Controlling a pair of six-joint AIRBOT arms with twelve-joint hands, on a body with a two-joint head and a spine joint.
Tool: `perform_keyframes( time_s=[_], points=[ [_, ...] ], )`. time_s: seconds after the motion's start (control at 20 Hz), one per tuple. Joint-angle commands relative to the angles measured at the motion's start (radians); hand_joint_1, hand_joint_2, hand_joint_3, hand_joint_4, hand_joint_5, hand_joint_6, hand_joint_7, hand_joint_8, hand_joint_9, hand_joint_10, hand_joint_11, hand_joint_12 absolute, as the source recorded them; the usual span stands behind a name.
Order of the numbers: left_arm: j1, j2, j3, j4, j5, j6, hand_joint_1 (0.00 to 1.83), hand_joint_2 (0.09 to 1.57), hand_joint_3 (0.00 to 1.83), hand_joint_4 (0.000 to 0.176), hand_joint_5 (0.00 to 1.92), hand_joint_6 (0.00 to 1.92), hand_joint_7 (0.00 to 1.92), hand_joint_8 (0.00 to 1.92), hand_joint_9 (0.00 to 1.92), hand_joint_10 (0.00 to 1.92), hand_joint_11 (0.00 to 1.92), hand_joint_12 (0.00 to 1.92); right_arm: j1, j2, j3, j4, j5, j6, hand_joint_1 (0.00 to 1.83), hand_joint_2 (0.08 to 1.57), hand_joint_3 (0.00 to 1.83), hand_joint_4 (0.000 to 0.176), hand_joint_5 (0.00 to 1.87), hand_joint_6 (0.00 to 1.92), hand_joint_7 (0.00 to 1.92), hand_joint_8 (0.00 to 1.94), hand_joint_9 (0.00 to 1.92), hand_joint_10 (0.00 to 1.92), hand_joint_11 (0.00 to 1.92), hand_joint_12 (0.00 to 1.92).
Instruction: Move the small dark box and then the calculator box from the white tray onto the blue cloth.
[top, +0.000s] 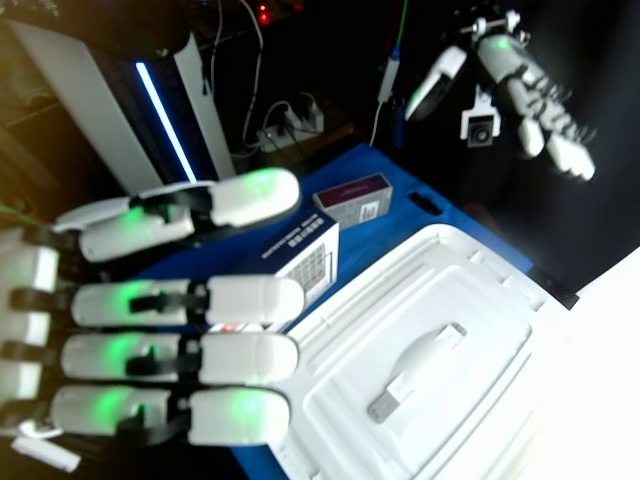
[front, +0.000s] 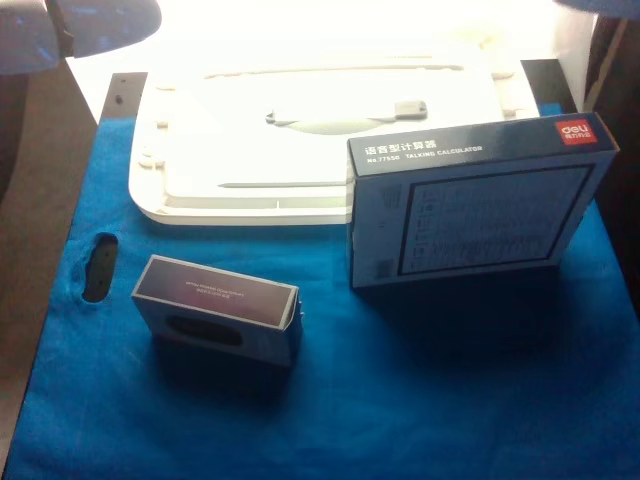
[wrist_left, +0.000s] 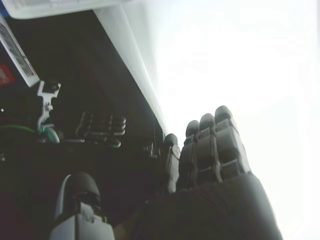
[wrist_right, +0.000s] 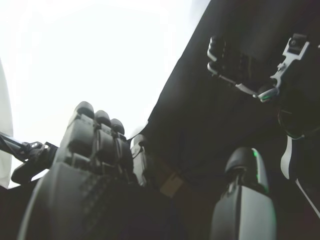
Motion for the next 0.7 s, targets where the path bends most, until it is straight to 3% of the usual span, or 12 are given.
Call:
perform_keyframes(
  time_s=[0.0, 0.05, 0.15, 0.2, 0.35, 0.4, 0.45, 0.5, 0.55, 0.65],
  points=[
    [-0.009, 0.002, -0.004, -0.030, -0.124, -0.001, 0.08, 1.09, 0.02, 0.135, 0.01, 0.00, 0.04, 0.01, 0.01, 0.01, 0.00, 0.00, 0.018, 0.006, -0.004, 0.039, 0.140, 0.003, 0.56, 0.91, 0.01, 0.176, 0.00, 0.00, 0.00, 0.00, 0.00, 0.00, 0.00, 0.00],
    [-0.009, 0.003, -0.006, -0.033, -0.142, -0.001, 0.06, 1.14, 0.01, 0.120, 0.01, 0.00, 0.03, 0.00, 0.02, 0.00, 0.00, 0.00, 0.021, 0.011, -0.009, 0.037, 0.154, 0.002, 0.51, 0.95, 0.03, 0.176, 0.00, 0.00, 0.00, 0.00, 0.00, 0.00, 0.00, 0.00],
    [-0.010, 0.010, -0.012, -0.040, -0.176, -0.001, 0.00, 1.22, 0.03, 0.066, 0.00, 0.00, 0.00, 0.00, 0.00, 0.00, 0.00, 0.00, 0.022, 0.017, -0.018, 0.035, 0.178, -0.001, 0.55, 1.02, 0.02, 0.176, 0.00, 0.00, 0.00, 0.00, 0.00, 0.00, 0.00, 0.00],
    [-0.012, 0.018, -0.021, -0.040, -0.188, 0.000, 0.00, 1.23, 0.03, 0.080, 0.00, 0.00, 0.00, 0.00, 0.00, 0.00, 0.00, 0.00, 0.022, 0.018, -0.021, 0.035, 0.193, -0.001, 0.57, 1.03, 0.02, 0.176, 0.00, 0.00, 0.00, 0.00, 0.00, 0.00, 0.00, 0.00],
    [-0.012, 0.045, -0.051, -0.048, -0.231, 0.018, 0.00, 1.21, 0.02, 0.089, 0.00, 0.00, 0.00, 0.00, 0.00, 0.00, 0.00, 0.00, 0.028, 0.046, -0.066, 0.036, 0.214, -0.065, 0.53, 0.99, 0.00, 0.176, 0.01, 0.00, 0.00, 0.00, 0.00, 0.00, 0.00, 0.00],
    [-0.013, 0.055, -0.064, -0.055, -0.247, 0.039, 0.00, 1.20, 0.01, 0.090, 0.00, 0.00, 0.00, 0.00, 0.00, 0.00, 0.00, 0.00, 0.034, 0.054, -0.084, 0.036, 0.220, -0.092, 0.46, 0.99, 0.00, 0.162, 0.00, 0.00, 0.00, 0.00, 0.00, 0.00, 0.00, 0.00],
    [-0.012, 0.067, -0.080, -0.062, -0.267, 0.063, 0.00, 1.20, 0.01, 0.090, 0.00, 0.00, 0.00, 0.00, 0.00, 0.00, 0.00, 0.00, 0.035, 0.059, -0.098, 0.034, 0.255, -0.099, 0.45, 1.02, 0.01, 0.063, 0.08, 0.03, 0.00, 0.00, 0.00, 0.00, 0.00, 0.00],
    [-0.012, 0.069, -0.083, -0.062, -0.269, 0.064, 0.00, 1.20, 0.01, 0.090, 0.00, 0.00, 0.00, 0.00, 0.00, 0.00, 0.00, 0.00, 0.035, 0.060, -0.099, 0.034, 0.259, -0.099, 0.45, 1.02, 0.01, 0.063, 0.08, 0.03, 0.00, 0.00, 0.00, 0.00, 0.00, 0.00],
    [-0.012, 0.077, -0.093, -0.065, -0.285, 0.076, 0.00, 1.20, 0.01, 0.090, 0.00, 0.00, 0.00, 0.00, 0.00, 0.00, 0.00, 0.00, 0.035, 0.064, -0.102, 0.034, 0.271, -0.099, 0.50, 0.98, 0.00, 0.000, 0.16, 0.02, 0.07, 0.02, 0.03, 0.01, 0.00, 0.00],
    [-0.012, 0.087, -0.103, -0.074, -0.303, 0.094, 0.00, 1.20, 0.01, 0.090, 0.00, 0.00, 0.00, 0.00, 0.00, 0.00, 0.00, 0.00, 0.035, 0.066, -0.103, 0.034, 0.279, -0.099, 0.53, 0.97, 0.00, 0.000, 0.14, 0.00, 0.10, 0.02, 0.04, 0.01, 0.00, 0.00]
  ],
)
